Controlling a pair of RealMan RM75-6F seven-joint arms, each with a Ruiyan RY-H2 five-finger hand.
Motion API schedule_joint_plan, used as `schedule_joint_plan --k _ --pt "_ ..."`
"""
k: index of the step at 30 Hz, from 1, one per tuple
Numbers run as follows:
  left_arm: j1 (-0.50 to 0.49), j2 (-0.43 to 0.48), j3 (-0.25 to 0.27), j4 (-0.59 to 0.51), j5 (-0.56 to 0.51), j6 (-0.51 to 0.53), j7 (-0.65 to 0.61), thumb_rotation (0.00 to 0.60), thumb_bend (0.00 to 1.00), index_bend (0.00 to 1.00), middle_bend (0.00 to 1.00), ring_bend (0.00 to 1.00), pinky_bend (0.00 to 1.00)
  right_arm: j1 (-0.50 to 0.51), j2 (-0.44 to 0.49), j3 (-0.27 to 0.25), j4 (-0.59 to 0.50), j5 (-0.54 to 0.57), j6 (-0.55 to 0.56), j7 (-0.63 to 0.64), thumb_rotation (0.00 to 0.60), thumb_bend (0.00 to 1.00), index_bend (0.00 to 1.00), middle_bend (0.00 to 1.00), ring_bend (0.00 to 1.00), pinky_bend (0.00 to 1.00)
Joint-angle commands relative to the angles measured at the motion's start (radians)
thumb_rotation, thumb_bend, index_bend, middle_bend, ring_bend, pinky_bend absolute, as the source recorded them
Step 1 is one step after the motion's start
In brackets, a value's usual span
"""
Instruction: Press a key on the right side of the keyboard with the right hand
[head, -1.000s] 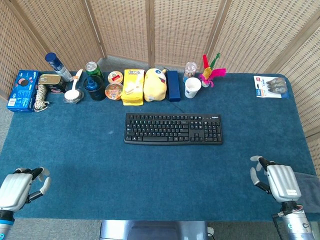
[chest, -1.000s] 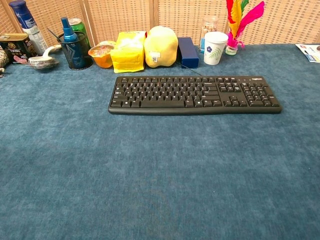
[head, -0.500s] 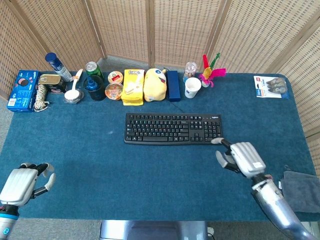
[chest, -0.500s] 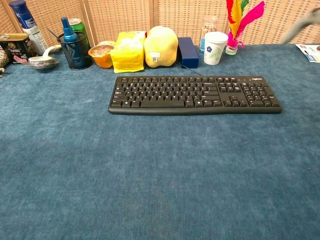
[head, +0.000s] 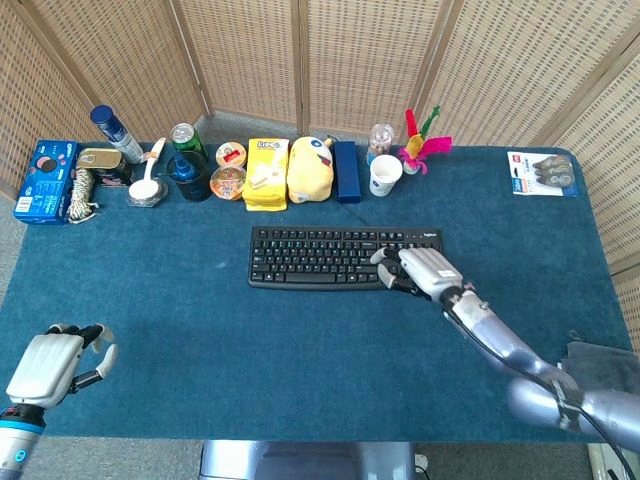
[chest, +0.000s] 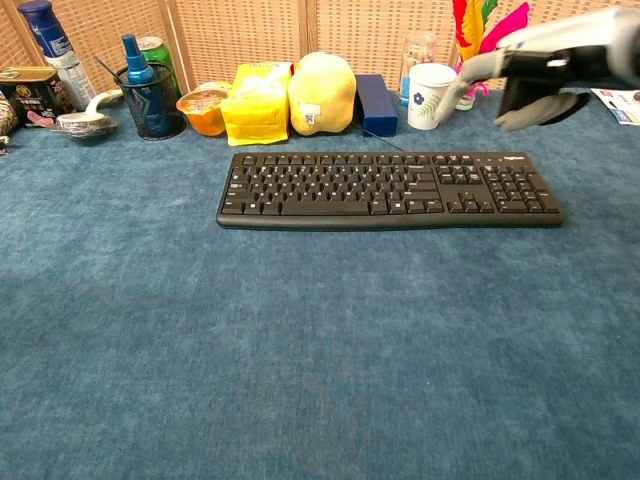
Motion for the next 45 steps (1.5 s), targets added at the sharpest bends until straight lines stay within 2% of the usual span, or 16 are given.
schedule_joint_plan --k 1,7,19,45 --pt "-0.006 -0.005 0.000 -0.003 -0.007 -0.008 0.010 0.035 0.39 0.40 0.51 0.46 0.33 0.076 -0.063 -0.032 0.086 0.095 -0.031 -0.055 0.000 0.60 0.24 1.00 1.00 1.00" --pt "-0.015 -0.014 -0.001 -0.006 -0.020 -0.018 0.024 0.030 0.39 0.40 0.51 0.46 0.33 0.160 -0.147 -0.098 0.217 0.216 -0.032 -0.123 0.000 0.61 0.24 1.00 1.00 1.00" --pt "-0.017 -0.018 0.004 -0.007 -0.039 -0.018 0.027 0.031 0.39 0.40 0.51 0.45 0.33 0.236 -0.229 -0.193 0.349 0.362 -0.032 -0.203 0.000 0.61 0.24 1.00 1.00 1.00" --pt "-0.023 -0.024 0.009 0.020 -0.047 -0.021 0.004 0.029 0.39 0.40 0.51 0.45 0.33 0.315 -0.284 -0.266 0.417 0.517 -0.018 -0.289 0.000 0.61 0.24 1.00 1.00 1.00"
